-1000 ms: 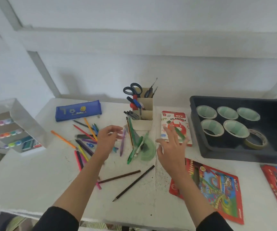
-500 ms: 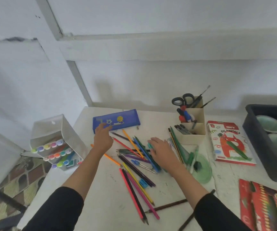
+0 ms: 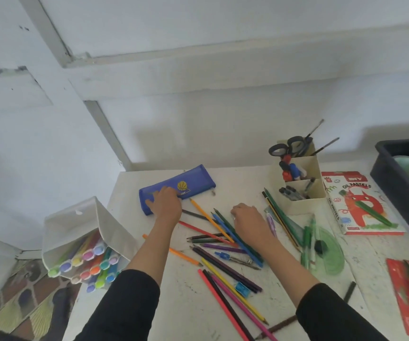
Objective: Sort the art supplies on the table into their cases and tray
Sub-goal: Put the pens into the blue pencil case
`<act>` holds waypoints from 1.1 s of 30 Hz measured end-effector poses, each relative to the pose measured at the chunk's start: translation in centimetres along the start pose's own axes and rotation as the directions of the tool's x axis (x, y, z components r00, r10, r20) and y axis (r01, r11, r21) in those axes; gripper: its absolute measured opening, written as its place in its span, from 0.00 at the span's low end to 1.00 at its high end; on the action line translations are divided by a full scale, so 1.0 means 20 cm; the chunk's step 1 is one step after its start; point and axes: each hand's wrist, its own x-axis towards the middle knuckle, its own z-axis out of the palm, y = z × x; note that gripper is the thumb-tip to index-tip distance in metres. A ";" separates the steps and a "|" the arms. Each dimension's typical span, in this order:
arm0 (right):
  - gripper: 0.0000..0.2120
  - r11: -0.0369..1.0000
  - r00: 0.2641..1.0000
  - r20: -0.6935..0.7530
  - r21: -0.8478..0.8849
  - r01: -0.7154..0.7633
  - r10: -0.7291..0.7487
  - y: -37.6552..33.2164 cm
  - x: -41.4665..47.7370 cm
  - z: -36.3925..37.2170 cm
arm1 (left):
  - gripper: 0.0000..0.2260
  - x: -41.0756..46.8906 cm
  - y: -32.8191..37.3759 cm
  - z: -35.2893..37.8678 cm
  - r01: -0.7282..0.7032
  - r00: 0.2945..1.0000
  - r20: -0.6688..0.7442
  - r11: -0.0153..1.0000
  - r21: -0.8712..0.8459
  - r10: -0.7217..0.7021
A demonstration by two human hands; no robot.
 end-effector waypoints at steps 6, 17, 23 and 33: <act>0.14 1.000 1.000 0.016 0.002 0.002 -0.002 -0.01 -0.02 -0.04 | 0.14 -0.04 -0.02 -0.03 0.036 0.987 -0.156 0.996 -0.078 -0.048; 0.32 0.836 0.971 -0.236 0.538 0.105 0.030 -0.14 -0.05 -0.41 | 0.16 -0.24 0.16 -0.38 -0.546 0.650 -0.672 0.833 -0.087 0.356; 0.15 0.857 0.819 -0.566 0.371 0.357 -0.096 -0.07 -0.15 -0.75 | 0.12 -0.44 0.30 -0.47 -0.697 0.635 -0.654 0.671 -0.254 0.412; 0.06 0.958 0.826 -0.554 0.172 0.230 -0.099 0.00 -0.37 -0.89 | 0.19 -0.89 0.62 -0.51 -0.827 0.559 -0.621 0.423 -0.370 0.549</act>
